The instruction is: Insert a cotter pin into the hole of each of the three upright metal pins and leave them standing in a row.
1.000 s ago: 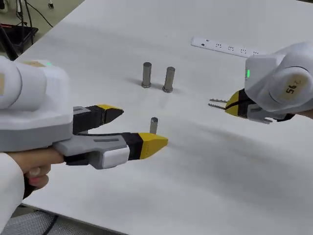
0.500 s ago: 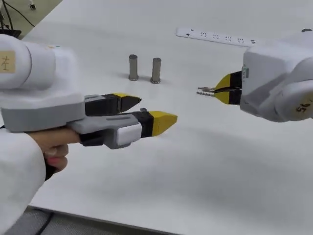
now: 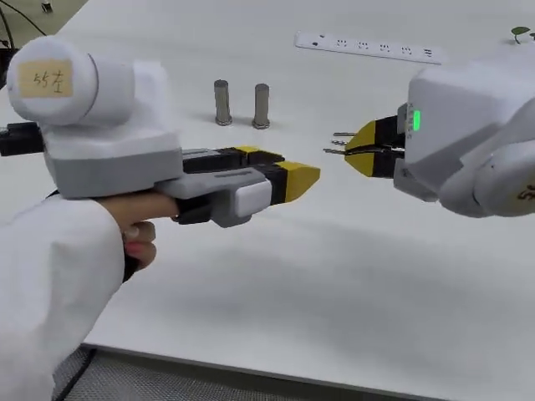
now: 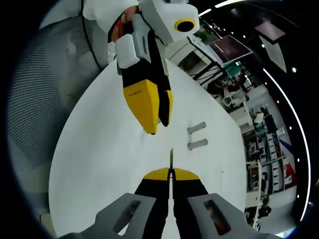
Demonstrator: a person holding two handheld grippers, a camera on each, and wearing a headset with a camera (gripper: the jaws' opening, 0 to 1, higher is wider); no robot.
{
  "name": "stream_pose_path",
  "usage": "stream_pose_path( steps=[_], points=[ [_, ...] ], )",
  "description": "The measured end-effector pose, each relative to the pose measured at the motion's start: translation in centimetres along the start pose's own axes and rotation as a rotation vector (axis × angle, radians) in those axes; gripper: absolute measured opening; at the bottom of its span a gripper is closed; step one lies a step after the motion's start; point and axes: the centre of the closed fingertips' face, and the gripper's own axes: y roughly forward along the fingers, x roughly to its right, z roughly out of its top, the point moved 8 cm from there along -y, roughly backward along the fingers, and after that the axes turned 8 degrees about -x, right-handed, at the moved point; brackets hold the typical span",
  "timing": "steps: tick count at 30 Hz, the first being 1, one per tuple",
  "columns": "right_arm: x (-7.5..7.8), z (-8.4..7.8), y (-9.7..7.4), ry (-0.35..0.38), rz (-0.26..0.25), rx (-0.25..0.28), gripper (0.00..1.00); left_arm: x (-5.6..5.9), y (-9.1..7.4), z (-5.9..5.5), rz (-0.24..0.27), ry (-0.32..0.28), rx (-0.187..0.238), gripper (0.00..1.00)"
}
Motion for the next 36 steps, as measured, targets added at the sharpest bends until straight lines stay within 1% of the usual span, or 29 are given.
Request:
stream_pose_path(
  steps=[2,4,6,8,14,16,17,20,25,30,32,36],
  points=[
    [-0.3,0.1,0.0,-0.011,-0.004,0.0,0.0,0.0,0.4,0.0,0.002,-0.005,0.003,0.21],
    [-0.6,0.3,-0.1,-0.013,-0.001,0.006,0.0,0.0,0.8,-0.1,-0.002,-0.003,-0.009,0.21],
    [-0.9,0.4,-0.1,-0.014,0.001,0.011,0.0,0.1,1.0,-0.2,-0.019,-0.012,-0.023,0.19],
    [-1.1,0.7,-0.2,-0.011,0.003,0.019,0.0,0.2,1.3,-0.3,-0.027,-0.006,-0.03,0.18],
    [-1.4,1.4,-0.5,-0.02,-0.001,0.036,0.0,0.5,1.8,-0.5,-0.031,-0.007,-0.035,0.12],
    [-1.6,1.8,-0.6,-0.024,-0.003,0.045,0.0,0.5,1.8,-0.6,-0.016,-0.007,-0.028,0.11],
    [-1.7,2.0,-0.6,-0.027,0.005,0.048,0.0,0.5,1.8,-0.6,-0.008,-0.01,-0.024,0.1],
    [-1.8,2.1,-0.6,-0.036,-0.003,0.056,0.0,0.6,1.6,-0.7,-0.007,-0.015,-0.02,0.06],
    [-1.8,2.4,-0.8,-0.026,-0.007,0.072,0.0,0.7,1.2,-0.7,-0.008,-0.028,-0.012,0.01],
    [-1.9,2.6,-0.9,-0.03,-0.011,0.077,0.0,0.7,1.1,-0.8,-0.005,-0.028,-0.01,0.0],
    [-1.9,2.6,-1.0,-0.031,-0.015,0.079,0.0,0.8,1.1,-0.8,-0.002,-0.055,-0.003,0.0],
    [-1.9,2.7,-1.1,-0.025,-0.013,0.09,0.0,0.8,0.9,-0.9,-0.001,-0.049,0.0,0.0]
  ],
)
